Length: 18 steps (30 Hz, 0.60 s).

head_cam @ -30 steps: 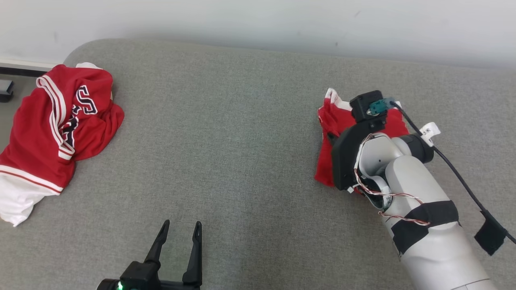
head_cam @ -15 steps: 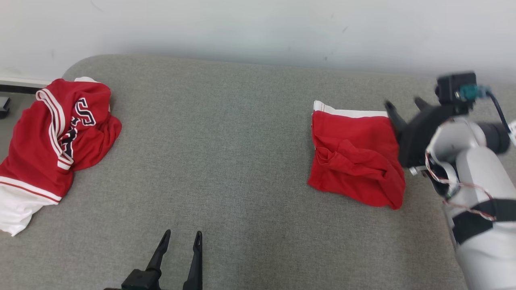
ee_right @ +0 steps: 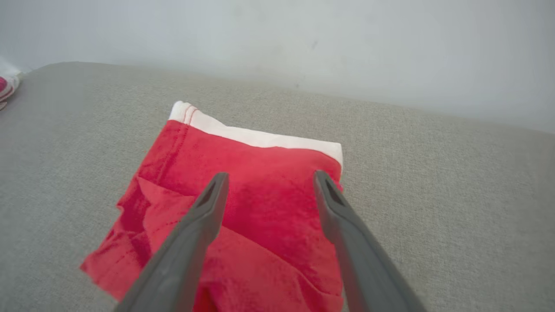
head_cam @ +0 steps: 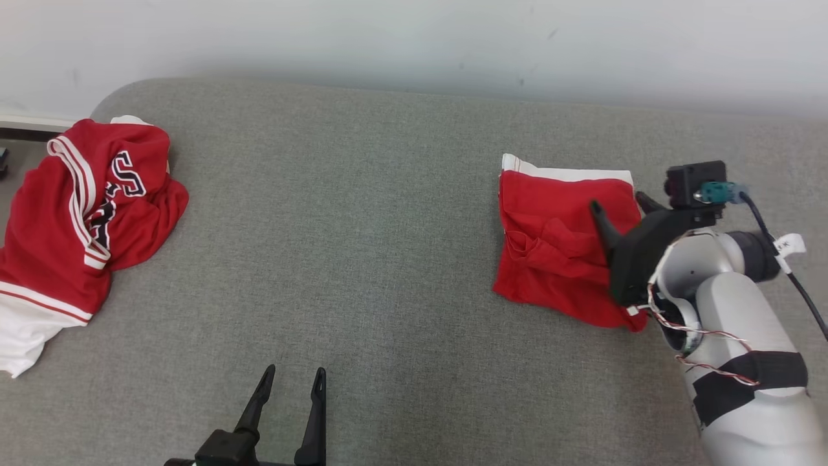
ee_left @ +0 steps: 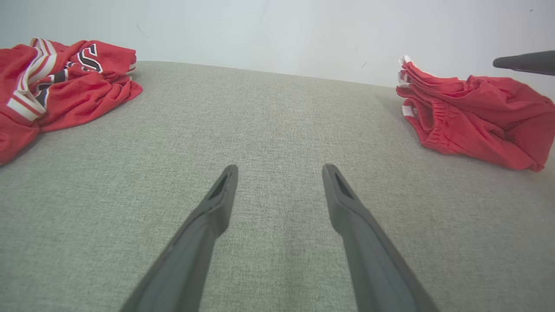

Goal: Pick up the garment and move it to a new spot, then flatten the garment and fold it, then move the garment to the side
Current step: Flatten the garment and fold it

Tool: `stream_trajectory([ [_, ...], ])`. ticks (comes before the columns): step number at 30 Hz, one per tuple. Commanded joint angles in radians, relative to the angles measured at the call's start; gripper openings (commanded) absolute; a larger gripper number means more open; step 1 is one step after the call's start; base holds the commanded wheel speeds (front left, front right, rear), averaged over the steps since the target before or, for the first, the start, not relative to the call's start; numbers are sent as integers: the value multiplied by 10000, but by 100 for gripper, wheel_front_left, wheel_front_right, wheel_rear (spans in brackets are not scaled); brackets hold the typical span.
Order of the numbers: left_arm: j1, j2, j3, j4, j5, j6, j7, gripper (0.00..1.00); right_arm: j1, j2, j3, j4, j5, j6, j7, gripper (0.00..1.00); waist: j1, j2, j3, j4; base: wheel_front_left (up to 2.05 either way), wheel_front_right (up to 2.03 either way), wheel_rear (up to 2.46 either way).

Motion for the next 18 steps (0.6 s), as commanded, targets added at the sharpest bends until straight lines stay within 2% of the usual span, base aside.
stream_trajectory([
  [1, -65, -26, 18, 28, 35, -2, -32, 100, 49, 113, 185, -218, 99, -23, 93, 100, 0, -1, -12, 23, 0, 0, 0],
  [7, -54, -26, 63, 74, 39, 1, -32, 100, 156, -186, 253, -609, -691, -23, 556, 100, 0, -1, -32, 44, 0, 0, 0],
  [17, -173, -58, -25, 104, 53, -85, -32, 100, 82, -256, 59, 458, -1604, -23, 197, 100, 0, -1, 107, 319, 0, 0, 0],
  [18, -186, -64, -25, 114, 50, -85, -32, 100, 107, -193, 119, 603, -1590, -23, 148, 89, 0, -1, 128, 360, 0, 0, 0],
])
